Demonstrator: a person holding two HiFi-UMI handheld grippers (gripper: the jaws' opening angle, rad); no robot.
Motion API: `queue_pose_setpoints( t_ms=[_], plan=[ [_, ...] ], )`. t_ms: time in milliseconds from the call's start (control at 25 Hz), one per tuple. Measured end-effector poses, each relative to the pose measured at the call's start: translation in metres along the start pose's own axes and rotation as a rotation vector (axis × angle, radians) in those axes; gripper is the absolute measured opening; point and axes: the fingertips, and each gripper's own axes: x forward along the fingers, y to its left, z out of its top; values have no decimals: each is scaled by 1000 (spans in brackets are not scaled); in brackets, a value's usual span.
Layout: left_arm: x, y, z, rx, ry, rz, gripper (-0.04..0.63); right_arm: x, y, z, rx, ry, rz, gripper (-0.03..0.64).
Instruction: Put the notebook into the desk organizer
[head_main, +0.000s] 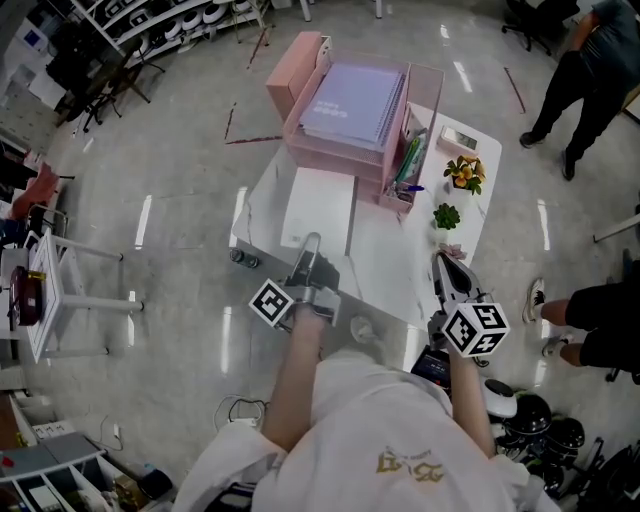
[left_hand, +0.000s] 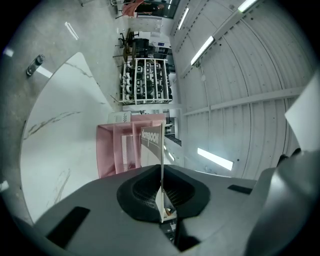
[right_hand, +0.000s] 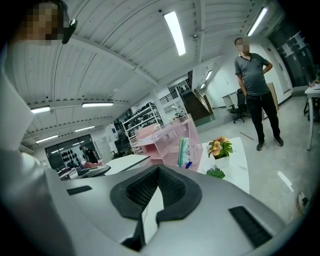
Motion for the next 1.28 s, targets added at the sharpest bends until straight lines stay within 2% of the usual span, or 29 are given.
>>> queue_pose_setpoints(
  t_ms=[480,1280],
  plan=[
    [28,20,9,9,19,32,26,28,-12,5,10,17,-9,10],
    [62,56,11,-39,39,71,25,61,-29,1,23,55,-24,11]
  ],
)
